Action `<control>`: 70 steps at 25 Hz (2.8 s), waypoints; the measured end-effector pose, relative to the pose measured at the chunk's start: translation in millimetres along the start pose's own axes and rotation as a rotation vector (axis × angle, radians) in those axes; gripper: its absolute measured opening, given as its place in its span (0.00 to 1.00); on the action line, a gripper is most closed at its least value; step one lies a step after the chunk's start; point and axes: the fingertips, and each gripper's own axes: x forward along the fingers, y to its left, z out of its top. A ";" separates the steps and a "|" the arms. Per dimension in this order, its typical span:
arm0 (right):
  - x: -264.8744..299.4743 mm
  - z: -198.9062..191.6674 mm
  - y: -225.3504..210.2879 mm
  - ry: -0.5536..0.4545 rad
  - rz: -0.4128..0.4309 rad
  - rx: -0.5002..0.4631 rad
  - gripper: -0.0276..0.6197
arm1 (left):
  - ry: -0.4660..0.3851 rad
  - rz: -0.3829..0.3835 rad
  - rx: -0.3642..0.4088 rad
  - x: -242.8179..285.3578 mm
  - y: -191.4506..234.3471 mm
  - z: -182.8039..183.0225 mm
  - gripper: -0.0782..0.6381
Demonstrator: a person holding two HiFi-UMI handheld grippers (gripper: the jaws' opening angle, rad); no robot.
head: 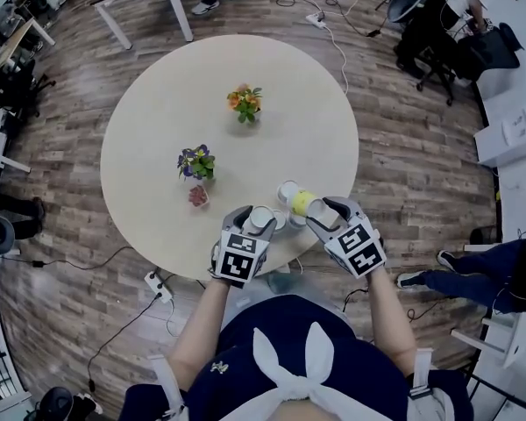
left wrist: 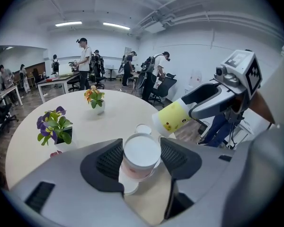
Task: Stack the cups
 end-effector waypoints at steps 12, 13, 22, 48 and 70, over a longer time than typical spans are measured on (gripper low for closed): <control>14.2 -7.2 22.5 0.100 0.075 -0.111 0.41 | 0.009 0.004 0.002 0.0 -1.3 -2.3 0.47; 15.3 -8.2 23.5 0.110 0.080 -0.121 0.41 | 0.010 0.005 0.002 0.0 -1.2 -2.6 0.47; 25.0 -9.9 31.0 0.183 0.109 -0.194 0.41 | 0.006 0.003 -0.007 -1.1 -1.7 -2.0 0.47; 45.6 -5.8 39.1 0.278 0.154 -0.264 0.41 | 0.003 -0.007 -0.008 -0.6 -1.2 -1.1 0.47; 54.2 -5.4 43.2 0.238 0.214 -0.180 0.41 | 0.017 -0.016 -0.003 0.2 -1.3 -4.7 0.47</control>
